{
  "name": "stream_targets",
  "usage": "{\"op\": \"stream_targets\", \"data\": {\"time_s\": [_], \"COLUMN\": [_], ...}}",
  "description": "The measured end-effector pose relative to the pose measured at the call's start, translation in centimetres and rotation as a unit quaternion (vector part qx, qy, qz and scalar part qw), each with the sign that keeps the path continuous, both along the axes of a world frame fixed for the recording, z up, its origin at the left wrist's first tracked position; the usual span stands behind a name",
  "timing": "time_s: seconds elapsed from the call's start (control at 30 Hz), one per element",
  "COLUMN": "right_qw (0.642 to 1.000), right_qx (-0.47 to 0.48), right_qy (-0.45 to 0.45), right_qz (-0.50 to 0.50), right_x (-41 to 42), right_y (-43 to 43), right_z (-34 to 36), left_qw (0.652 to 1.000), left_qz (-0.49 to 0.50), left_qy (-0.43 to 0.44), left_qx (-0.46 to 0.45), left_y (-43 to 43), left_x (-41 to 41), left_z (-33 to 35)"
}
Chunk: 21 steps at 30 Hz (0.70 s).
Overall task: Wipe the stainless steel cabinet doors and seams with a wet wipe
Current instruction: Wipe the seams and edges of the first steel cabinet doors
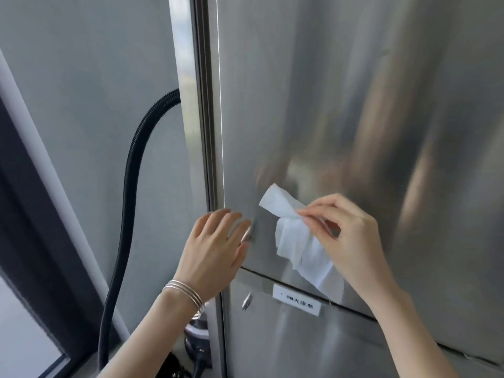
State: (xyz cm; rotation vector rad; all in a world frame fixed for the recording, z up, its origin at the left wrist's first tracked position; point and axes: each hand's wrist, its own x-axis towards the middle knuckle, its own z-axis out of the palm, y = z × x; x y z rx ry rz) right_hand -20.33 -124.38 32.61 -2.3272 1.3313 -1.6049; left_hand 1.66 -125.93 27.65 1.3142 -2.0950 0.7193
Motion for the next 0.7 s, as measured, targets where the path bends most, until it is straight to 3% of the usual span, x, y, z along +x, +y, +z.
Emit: {"op": "stream_targets", "data": {"time_s": [0.33, 0.47, 0.6, 0.7], "right_qw": [0.997, 0.987, 0.956, 0.902], "right_qx": [-0.04, -0.126, -0.242, -0.33], "right_qy": [0.046, 0.048, 0.065, 0.129], "right_qz": [-0.044, -0.086, -0.15, -0.245], "right_x": [9.3, 12.7, 15.7, 17.1], "right_y": [-4.7, -6.5, -9.0, -10.9], "right_z": [7.7, 11.0, 15.9, 19.9], "left_qw": [0.993, 0.982, 0.974, 0.971], "left_qz": [-0.073, -0.113, -0.141, -0.168], "left_qy": [-0.002, -0.003, 0.01, 0.017], "left_qx": [-0.088, -0.151, -0.175, -0.17], "left_y": [-8.9, -11.9, -14.2, -15.2], "left_x": [8.5, 11.7, 13.0, 12.8], "left_z": [9.1, 13.1, 17.5, 20.3]}}
